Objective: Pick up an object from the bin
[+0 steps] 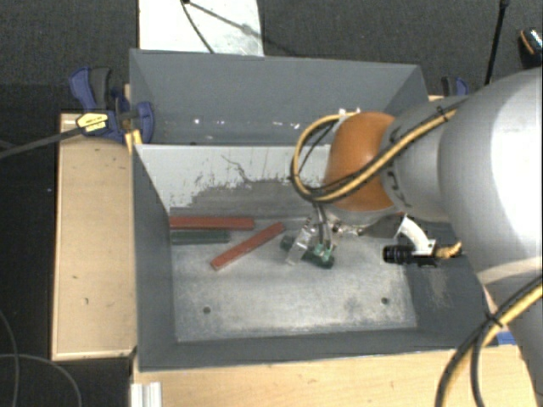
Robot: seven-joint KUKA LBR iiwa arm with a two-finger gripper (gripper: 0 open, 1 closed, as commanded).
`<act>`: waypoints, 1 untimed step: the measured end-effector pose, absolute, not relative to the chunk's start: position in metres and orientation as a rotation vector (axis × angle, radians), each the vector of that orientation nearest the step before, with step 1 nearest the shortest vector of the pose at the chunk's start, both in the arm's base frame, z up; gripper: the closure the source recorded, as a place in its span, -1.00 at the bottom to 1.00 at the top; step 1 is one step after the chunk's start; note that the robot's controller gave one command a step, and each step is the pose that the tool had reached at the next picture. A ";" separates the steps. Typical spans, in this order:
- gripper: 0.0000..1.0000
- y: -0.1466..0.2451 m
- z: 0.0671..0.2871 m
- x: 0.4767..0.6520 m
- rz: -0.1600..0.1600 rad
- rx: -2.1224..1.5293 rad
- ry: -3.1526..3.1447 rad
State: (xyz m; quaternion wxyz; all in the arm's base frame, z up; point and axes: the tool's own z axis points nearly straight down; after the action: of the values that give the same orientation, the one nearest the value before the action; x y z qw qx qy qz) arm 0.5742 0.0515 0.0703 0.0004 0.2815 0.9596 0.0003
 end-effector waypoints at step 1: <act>1.00 0.051 0.084 0.575 0.003 0.881 3.012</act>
Offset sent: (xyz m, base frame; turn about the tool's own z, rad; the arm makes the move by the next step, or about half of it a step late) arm -0.0001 0.0000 0.0122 0.0000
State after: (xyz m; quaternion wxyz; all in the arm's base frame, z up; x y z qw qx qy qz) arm 0.5750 0.0514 0.0836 0.0019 0.2808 0.9598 0.0009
